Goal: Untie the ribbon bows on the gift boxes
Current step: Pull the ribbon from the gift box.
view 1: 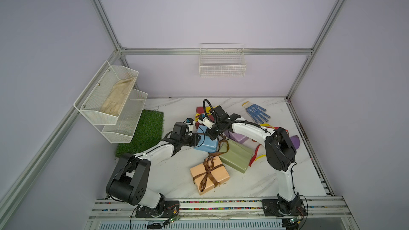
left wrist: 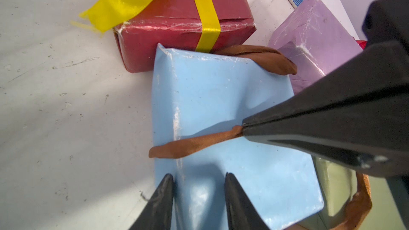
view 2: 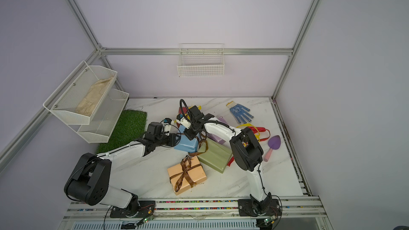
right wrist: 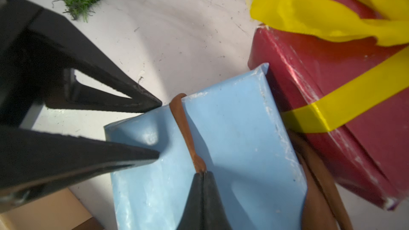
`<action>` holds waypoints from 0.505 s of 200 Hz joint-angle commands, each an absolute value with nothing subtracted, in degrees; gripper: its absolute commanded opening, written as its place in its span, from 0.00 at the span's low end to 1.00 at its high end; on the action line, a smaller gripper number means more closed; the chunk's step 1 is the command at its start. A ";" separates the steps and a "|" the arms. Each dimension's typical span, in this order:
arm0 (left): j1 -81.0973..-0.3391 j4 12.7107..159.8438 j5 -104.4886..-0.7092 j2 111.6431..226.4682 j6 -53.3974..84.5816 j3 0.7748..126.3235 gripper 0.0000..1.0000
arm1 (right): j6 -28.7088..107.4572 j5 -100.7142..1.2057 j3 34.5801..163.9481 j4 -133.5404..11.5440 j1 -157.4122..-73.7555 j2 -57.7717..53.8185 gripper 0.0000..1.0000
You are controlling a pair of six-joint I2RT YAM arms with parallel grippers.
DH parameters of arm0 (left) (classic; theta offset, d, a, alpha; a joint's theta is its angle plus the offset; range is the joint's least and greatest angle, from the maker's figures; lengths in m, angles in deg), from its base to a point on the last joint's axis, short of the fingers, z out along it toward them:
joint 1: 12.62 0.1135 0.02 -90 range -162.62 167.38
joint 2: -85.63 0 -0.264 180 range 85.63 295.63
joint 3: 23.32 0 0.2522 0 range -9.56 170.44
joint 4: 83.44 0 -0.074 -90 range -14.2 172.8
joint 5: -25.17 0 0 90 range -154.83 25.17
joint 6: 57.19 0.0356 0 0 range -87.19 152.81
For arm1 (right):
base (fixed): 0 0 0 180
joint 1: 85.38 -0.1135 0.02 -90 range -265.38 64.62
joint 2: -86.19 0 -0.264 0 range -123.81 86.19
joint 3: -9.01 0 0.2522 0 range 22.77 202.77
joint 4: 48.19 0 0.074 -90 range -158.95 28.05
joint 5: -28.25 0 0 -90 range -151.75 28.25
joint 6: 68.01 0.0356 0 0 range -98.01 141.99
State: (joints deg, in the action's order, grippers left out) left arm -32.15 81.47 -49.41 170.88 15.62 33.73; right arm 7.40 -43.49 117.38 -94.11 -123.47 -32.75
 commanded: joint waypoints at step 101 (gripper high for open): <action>-31.96 78.25 -51.29 172.30 15.57 31.75 0.40 | 12.44 -24.83 127.08 -96.28 -118.52 -28.85 0.00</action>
State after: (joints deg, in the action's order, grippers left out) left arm -32.15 82.74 -49.52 171.27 15.40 33.69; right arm 11.33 -29.22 123.76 -97.22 -118.86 -32.99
